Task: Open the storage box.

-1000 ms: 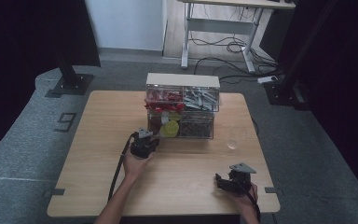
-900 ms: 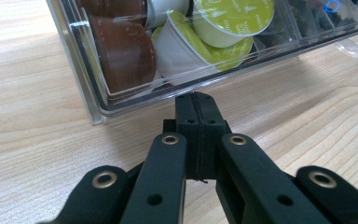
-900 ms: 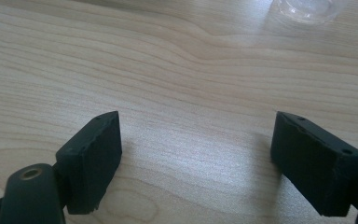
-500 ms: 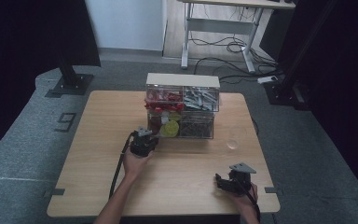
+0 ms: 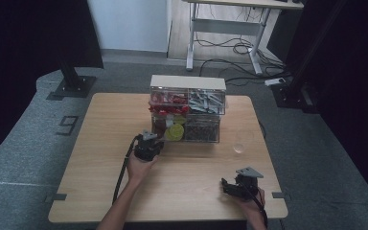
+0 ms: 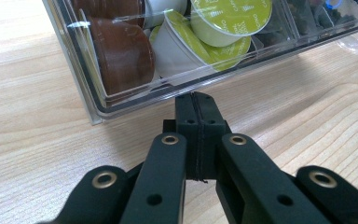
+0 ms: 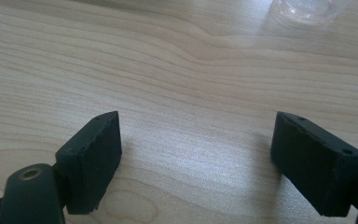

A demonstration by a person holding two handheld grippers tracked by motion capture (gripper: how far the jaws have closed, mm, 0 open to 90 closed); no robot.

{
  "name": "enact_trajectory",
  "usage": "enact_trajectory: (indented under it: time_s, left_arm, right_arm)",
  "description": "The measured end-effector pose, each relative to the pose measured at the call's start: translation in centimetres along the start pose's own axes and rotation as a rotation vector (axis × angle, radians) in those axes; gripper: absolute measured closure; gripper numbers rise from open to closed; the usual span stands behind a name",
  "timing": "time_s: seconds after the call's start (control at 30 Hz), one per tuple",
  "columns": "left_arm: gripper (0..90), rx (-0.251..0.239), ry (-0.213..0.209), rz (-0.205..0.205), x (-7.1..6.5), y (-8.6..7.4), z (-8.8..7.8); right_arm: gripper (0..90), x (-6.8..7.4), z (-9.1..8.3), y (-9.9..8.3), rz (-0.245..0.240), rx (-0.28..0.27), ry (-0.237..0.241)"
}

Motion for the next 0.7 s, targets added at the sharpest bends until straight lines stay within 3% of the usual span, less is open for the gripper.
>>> enact_trajectory:
  time_s: [0.7]
  left_arm:
    - [90.0, -0.052, -0.007, 0.014, -0.6, 1.5, -1.2]
  right_arm:
    - [16.6, 0.0, 0.0, 0.0, -0.001, 0.000, 0.000]
Point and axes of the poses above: each handheld gripper's, and its own axes: z roughly forward along the jaws, y roughly out of its top, x roughly to its left, the point moved 4 cm from there along z, roughly forward along the jaws, and after that the axes turned 1 degree about x, right-handed, at the moved point
